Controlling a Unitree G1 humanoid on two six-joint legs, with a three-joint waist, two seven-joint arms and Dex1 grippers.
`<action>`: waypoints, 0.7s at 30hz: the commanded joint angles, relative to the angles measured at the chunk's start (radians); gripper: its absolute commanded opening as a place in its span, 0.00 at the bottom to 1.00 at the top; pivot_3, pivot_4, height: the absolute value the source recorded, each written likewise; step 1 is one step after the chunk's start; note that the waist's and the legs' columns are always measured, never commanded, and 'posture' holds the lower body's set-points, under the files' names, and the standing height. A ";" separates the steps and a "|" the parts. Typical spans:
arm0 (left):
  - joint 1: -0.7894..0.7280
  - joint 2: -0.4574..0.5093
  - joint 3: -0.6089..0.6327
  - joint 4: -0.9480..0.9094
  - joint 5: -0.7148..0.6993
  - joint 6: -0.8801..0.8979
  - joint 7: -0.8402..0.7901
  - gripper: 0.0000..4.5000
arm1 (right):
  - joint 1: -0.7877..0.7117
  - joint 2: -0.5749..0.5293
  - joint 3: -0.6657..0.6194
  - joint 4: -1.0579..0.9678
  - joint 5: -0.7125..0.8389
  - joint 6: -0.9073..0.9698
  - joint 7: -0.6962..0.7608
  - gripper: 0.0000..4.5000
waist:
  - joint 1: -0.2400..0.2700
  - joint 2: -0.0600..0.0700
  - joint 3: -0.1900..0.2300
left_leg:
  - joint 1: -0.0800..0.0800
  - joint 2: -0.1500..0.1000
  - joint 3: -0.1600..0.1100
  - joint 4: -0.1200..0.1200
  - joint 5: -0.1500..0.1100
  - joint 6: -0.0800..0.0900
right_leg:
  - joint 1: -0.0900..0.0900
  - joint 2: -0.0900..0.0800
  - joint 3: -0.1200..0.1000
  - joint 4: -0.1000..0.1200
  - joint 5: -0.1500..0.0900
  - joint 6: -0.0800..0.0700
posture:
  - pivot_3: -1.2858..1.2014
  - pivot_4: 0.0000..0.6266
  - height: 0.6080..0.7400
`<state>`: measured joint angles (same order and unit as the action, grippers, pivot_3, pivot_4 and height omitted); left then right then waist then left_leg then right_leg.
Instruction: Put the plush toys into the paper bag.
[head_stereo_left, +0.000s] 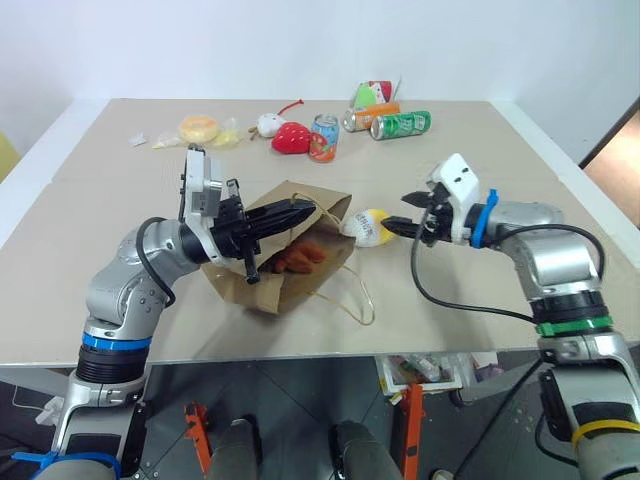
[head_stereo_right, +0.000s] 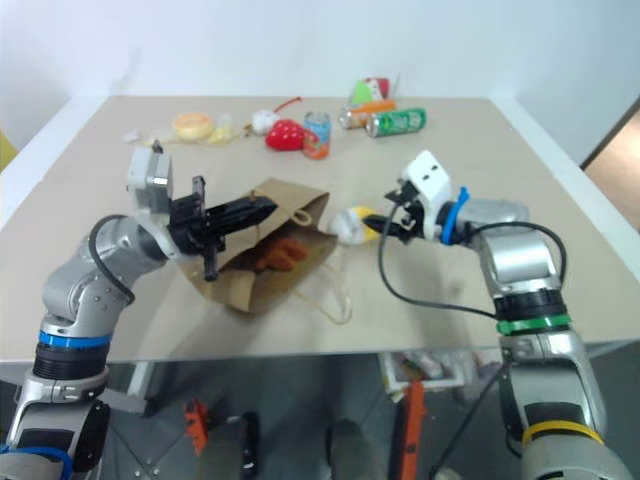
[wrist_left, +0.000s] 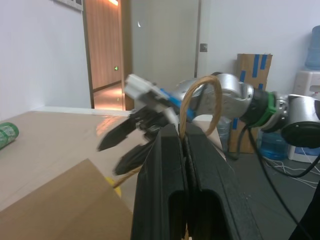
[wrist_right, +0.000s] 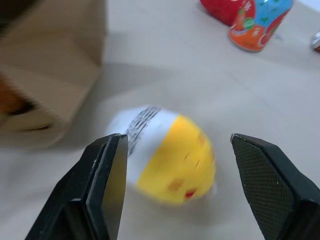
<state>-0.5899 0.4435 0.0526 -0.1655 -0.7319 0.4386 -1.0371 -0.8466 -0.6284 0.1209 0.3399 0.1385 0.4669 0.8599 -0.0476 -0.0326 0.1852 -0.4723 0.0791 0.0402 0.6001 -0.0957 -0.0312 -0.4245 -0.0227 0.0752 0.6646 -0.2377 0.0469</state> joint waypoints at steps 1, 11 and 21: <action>-0.009 0.004 0.011 -0.023 -0.002 -0.018 -0.007 0.00 | -0.033 0.016 0.003 0.044 -0.030 -0.032 -0.014 0.79 | 0.004 0.000 0.000 | 0.000 0.000 0.000 0.000 0.000 0.000 | 0.000 0.000 0.000 0.000 0.000 0.001 | 0.52 0.24 1.00; -0.004 0.004 0.018 -0.029 -0.004 -0.018 0.000 0.00 | -0.056 0.078 0.057 0.141 -0.122 -0.067 -0.032 0.79 | 0.003 0.000 0.000 | -0.001 0.000 0.000 -0.001 0.000 0.000 | 0.000 0.000 0.000 0.000 0.000 0.005 | 0.52 0.24 1.00; 0.002 -0.005 0.015 -0.036 -0.004 -0.020 0.014 0.00 | -0.024 0.066 0.076 0.104 -0.131 -0.009 0.020 0.22 | 0.003 0.000 0.000 | -0.001 0.000 0.000 0.000 0.000 0.000 | 0.001 0.000 0.000 0.000 -0.001 0.002 | 0.52 0.24 1.00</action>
<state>-0.5870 0.4417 0.0529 -0.1664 -0.7274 0.4355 -1.0289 -0.8782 -0.5432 0.1954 0.4701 0.0150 0.4453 0.8697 -0.0448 -0.0325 0.1852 -0.4735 0.0791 0.0402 0.6000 -0.0957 -0.0312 -0.4237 -0.0226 0.0752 0.6647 -0.2386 0.0485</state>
